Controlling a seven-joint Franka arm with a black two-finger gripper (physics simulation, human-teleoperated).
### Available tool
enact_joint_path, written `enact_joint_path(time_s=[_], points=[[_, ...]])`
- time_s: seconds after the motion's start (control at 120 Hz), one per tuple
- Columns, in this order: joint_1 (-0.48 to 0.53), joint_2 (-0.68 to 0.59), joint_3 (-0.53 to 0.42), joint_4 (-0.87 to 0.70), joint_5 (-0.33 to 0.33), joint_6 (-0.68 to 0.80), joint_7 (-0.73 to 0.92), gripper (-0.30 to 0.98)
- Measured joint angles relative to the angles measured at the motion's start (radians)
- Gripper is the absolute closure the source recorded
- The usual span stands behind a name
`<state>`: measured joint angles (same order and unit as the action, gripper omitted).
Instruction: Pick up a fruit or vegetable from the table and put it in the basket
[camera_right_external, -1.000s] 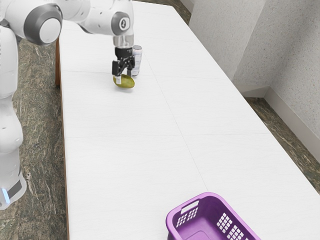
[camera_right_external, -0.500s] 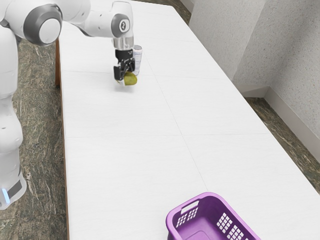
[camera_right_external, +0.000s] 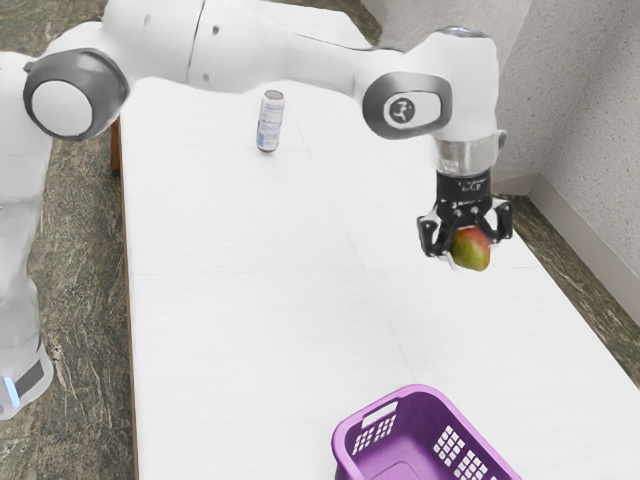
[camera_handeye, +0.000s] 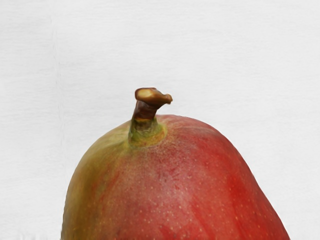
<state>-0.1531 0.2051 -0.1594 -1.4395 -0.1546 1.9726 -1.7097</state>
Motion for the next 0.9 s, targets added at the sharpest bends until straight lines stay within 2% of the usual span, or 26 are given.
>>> enact_joint_path(time_s=[0.042, 0.175, 0.292, 0.625, 0.9], points=[[-0.085, 0.021, -0.002, 0.024, 0.012, 0.010, -0.016, 0.69], [-0.264, 0.064, -0.003, 0.080, 0.064, 0.034, -0.075, 0.69], [-0.360, 0.094, -0.002, 0.084, 0.083, 0.060, -0.135, 0.69], [-0.441, 0.224, -0.003, 0.128, 0.090, 0.167, -0.263, 0.69], [-0.444, 0.244, -0.003, 0.134, 0.088, 0.212, -0.322, 0.69]])
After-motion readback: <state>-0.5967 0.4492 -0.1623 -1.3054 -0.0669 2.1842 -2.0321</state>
